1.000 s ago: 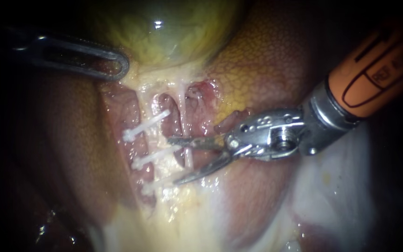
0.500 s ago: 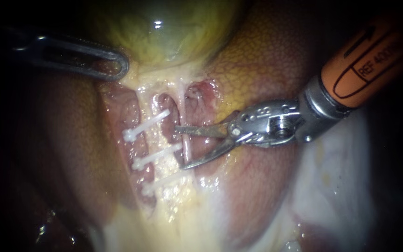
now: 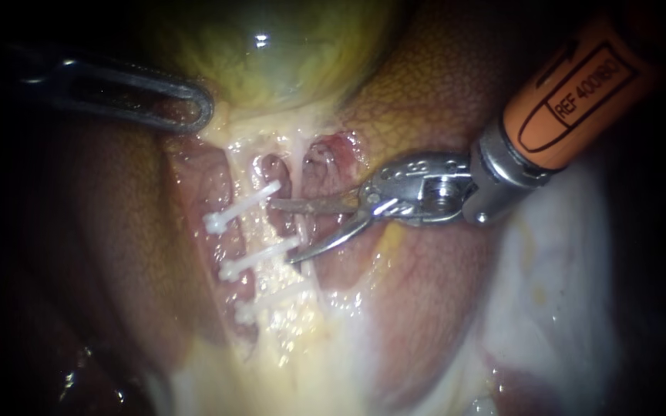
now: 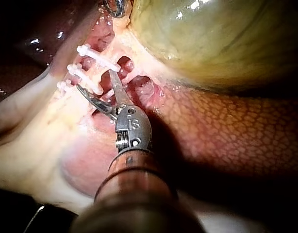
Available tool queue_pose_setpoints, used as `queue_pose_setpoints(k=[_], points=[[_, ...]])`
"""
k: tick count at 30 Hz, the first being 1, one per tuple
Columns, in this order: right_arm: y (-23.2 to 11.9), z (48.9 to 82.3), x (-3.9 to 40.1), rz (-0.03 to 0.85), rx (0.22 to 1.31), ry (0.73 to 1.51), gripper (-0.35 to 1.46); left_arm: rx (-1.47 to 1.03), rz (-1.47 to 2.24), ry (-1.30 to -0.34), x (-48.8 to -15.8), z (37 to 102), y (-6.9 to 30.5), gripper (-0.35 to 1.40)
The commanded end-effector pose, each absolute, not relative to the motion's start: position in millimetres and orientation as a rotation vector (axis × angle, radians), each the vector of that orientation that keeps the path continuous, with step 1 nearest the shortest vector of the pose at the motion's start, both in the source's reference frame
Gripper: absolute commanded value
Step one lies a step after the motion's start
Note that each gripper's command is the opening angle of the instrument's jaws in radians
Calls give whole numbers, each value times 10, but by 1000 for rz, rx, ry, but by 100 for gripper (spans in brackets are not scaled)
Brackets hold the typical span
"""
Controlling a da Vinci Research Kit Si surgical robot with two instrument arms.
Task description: Go to the cutting position left tube
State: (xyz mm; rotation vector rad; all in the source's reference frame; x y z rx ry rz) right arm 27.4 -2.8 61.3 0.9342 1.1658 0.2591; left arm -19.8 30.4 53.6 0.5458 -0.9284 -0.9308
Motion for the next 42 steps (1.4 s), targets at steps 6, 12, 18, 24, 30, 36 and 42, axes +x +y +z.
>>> queue_pose_setpoints(k=[6,12,18,24,30,36,42], points=[[-35,610,293,257,970,1194,126,545,-932,-928,-198,537,303,-35],[-42,602,309,249,1008,1250,124,545,-932,-928,-198,537,303,-35],[-44,598,325,240,1045,1317,122,545,-932,-928,-199,537,303,-35],[-46,594,335,224,1078,1377,116,545,-932,-928,-199,537,303,-35],[-51,585,343,230,1094,1424,109,545,-932,-928,-199,538,303,-35],[-54,565,352,243,1136,1464,107,545,-932,-928,-199,537,303,-35],[-49,537,355,245,1162,1488,107,545,-932,-928,-199,537,303,-35]])
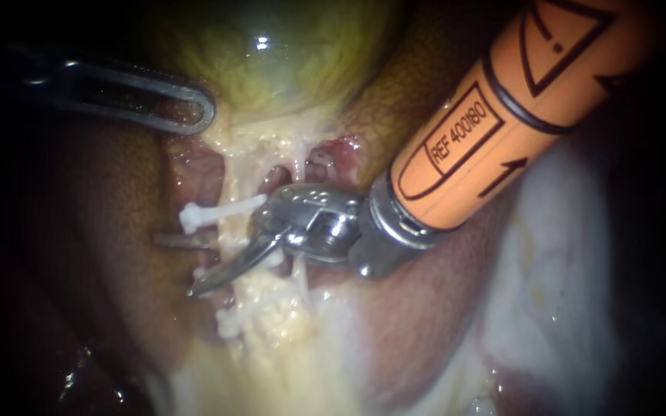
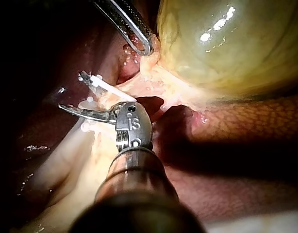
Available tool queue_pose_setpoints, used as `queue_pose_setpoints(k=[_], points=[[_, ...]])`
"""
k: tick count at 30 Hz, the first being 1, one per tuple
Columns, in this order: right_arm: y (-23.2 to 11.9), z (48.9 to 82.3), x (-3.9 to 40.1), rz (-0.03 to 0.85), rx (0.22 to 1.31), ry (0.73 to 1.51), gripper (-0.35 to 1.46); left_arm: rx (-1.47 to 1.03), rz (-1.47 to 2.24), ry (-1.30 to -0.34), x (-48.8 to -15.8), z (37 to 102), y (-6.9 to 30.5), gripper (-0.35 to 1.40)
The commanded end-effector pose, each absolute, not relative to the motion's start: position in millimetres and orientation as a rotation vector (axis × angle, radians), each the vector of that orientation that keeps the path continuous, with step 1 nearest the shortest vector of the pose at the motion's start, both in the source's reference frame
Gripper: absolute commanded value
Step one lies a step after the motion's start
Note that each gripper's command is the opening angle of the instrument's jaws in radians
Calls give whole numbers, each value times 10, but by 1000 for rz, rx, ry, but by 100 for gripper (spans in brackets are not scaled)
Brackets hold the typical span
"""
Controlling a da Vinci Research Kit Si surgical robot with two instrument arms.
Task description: Go to the cutting position left tube
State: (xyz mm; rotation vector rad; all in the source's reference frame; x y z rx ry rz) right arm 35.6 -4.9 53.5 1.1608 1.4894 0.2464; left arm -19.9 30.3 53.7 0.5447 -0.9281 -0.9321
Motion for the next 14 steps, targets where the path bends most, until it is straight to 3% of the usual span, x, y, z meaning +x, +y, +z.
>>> queue_pose_setpoints(k=[1,6,14], points=[[-48,533,355,250,1168,1485,107,545,-932,-928,-199,537,303,-35],[-42,519,352,258,1174,1487,109,545,-932,-928,-198,537,303,-35],[-42,524,350,264,1174,1484,111,545,-932,-928,-198,537,303,-35]])
